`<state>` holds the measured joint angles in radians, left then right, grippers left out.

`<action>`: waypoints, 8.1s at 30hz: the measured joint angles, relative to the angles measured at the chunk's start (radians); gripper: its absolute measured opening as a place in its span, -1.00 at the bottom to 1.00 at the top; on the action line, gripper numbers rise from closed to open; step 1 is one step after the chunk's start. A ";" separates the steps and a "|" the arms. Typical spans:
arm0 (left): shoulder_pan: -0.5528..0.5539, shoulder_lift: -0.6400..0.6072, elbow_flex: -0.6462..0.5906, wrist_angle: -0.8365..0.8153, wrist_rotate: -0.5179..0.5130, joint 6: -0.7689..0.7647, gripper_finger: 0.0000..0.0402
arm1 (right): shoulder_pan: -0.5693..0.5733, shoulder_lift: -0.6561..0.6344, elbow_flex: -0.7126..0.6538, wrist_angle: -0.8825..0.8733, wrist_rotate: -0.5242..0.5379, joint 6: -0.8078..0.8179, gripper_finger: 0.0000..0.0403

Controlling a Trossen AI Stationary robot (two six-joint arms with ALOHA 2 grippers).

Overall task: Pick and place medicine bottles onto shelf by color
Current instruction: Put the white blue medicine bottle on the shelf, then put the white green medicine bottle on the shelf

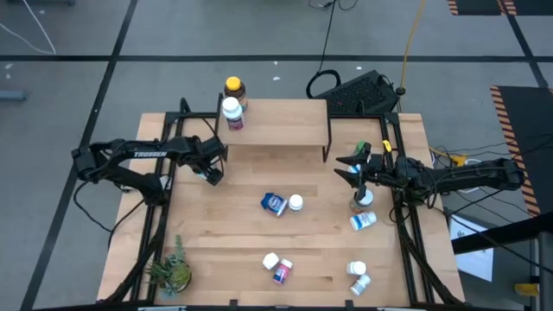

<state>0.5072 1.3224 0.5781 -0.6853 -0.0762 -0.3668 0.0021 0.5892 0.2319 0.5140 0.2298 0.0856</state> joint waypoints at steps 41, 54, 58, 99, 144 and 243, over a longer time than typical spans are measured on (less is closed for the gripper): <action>-0.803 -0.152 0.117 0.472 -0.287 0.132 0.13 | 0.130 0.687 0.227 0.462 -0.279 0.171 0.03; -0.865 0.162 0.118 1.236 -0.748 0.633 0.13 | 0.152 0.956 0.432 0.521 0.019 0.065 0.44; -0.868 0.231 0.118 1.371 -0.836 0.732 0.13 | 0.168 0.997 0.458 0.522 0.059 0.007 0.44; -0.811 0.279 0.123 1.421 -0.751 0.698 0.60 | 0.110 1.025 0.598 0.295 0.100 -0.138 0.00; -0.718 0.108 0.121 1.316 -0.151 0.566 -0.18 | 0.103 0.863 0.596 -0.052 -0.209 -0.180 -0.05; -0.591 -0.107 -0.102 1.222 0.048 0.487 0.39 | 0.216 0.843 0.375 -0.100 0.062 -0.045 0.40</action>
<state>-0.0836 1.2154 0.4764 0.5364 -0.0282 0.1201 0.2180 1.4319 0.6070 0.4143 0.2914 0.0401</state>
